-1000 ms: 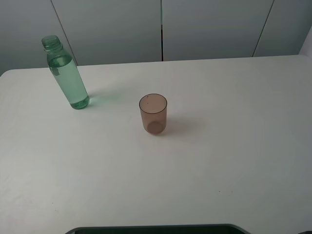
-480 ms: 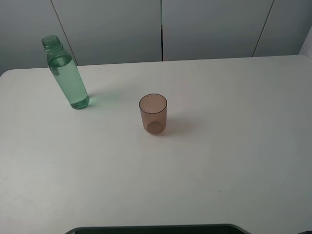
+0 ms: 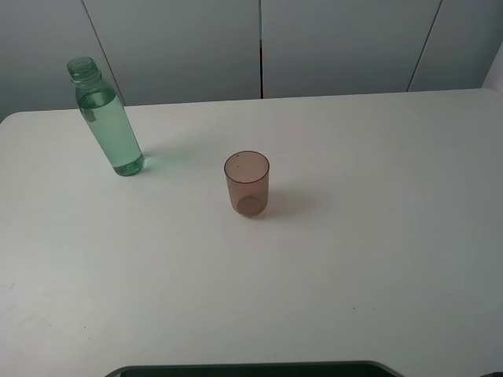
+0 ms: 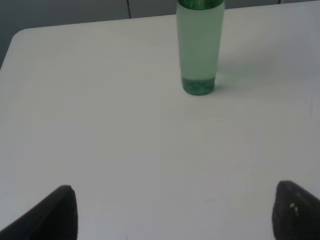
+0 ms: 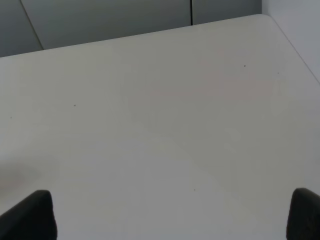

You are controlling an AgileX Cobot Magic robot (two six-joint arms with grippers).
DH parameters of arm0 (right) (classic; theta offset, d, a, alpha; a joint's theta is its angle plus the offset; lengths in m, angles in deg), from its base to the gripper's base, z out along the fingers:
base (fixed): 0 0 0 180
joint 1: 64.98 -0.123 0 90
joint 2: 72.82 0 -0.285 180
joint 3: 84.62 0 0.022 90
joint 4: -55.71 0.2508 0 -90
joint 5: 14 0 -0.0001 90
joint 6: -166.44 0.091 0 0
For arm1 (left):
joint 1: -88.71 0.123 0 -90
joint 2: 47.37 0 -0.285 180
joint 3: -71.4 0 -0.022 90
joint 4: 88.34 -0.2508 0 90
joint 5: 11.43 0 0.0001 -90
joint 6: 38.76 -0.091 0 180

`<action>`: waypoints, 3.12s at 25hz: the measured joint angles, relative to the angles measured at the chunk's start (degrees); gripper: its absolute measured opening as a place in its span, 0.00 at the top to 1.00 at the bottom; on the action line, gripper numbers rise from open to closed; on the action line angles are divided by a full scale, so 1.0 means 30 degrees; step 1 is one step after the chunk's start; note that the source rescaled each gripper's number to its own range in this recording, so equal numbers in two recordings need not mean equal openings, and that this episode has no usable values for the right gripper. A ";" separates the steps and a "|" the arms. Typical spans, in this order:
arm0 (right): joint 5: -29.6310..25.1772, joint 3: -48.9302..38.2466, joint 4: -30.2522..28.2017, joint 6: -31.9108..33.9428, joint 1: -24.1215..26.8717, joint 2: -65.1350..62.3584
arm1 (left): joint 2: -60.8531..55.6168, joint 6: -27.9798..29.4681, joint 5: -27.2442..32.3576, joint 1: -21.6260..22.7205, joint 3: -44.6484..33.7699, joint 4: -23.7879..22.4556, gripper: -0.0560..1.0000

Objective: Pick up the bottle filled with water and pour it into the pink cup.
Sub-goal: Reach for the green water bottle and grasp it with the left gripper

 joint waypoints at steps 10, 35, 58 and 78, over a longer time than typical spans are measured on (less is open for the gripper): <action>0.0000 0.0000 0.0000 0.0000 0.0000 0.0000 | 0.2702 0.0000 -0.3040 -0.0479 0.2335 -0.2061 0.00; 0.0000 0.0000 0.0000 0.0000 0.0000 0.0000 | 1.8041 0.1225 -3.7135 -0.0508 -0.8288 -0.1256 0.00; 0.0000 0.0000 0.0000 -0.0034 0.0000 0.0000 | 2.7864 0.0668 -4.1780 -0.0508 -0.8526 -0.0265 0.00; 0.0000 0.0000 0.0000 -0.0034 0.0000 0.0000 | 3.5156 0.0706 -4.1818 -0.0508 -0.0837 -0.1341 0.00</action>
